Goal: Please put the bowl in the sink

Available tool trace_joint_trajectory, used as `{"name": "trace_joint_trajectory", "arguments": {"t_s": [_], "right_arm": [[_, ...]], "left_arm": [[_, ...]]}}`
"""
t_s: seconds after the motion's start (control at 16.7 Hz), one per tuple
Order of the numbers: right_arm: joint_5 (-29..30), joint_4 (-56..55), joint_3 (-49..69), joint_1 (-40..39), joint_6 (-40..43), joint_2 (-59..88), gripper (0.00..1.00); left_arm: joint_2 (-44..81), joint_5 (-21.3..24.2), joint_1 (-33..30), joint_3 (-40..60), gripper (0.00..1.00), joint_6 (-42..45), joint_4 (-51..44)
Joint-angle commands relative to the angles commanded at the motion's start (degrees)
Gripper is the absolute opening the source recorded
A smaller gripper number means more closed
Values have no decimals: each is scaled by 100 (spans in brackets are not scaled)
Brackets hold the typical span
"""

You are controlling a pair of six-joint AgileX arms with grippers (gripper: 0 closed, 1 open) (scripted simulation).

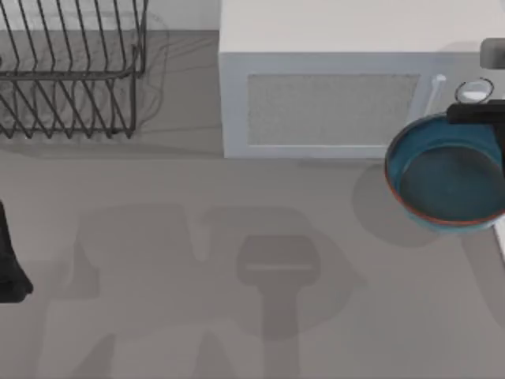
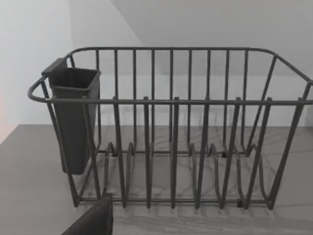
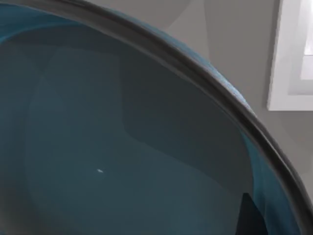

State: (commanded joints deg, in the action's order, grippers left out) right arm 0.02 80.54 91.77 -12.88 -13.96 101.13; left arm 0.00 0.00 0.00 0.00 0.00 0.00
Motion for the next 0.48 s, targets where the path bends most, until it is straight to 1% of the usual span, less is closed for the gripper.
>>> {"name": "trace_joint_trajectory", "arguments": {"t_s": [0.12,0.24,0.36,0.48], "right_arm": [[-95,-175,-163,143,53,-10,0],[-290,-594,-549,486,163,-42,0],[-543,-1256,-1121,998,314,-94,0],[-837,-2156,-1752,1598,480,-159,0]], "left_arm": [[0,0,0,0,100,0,0],[0,0,0,0,100,0,0],[0,0,0,0,100,0,0],[0,0,0,0,100,0,0]]}}
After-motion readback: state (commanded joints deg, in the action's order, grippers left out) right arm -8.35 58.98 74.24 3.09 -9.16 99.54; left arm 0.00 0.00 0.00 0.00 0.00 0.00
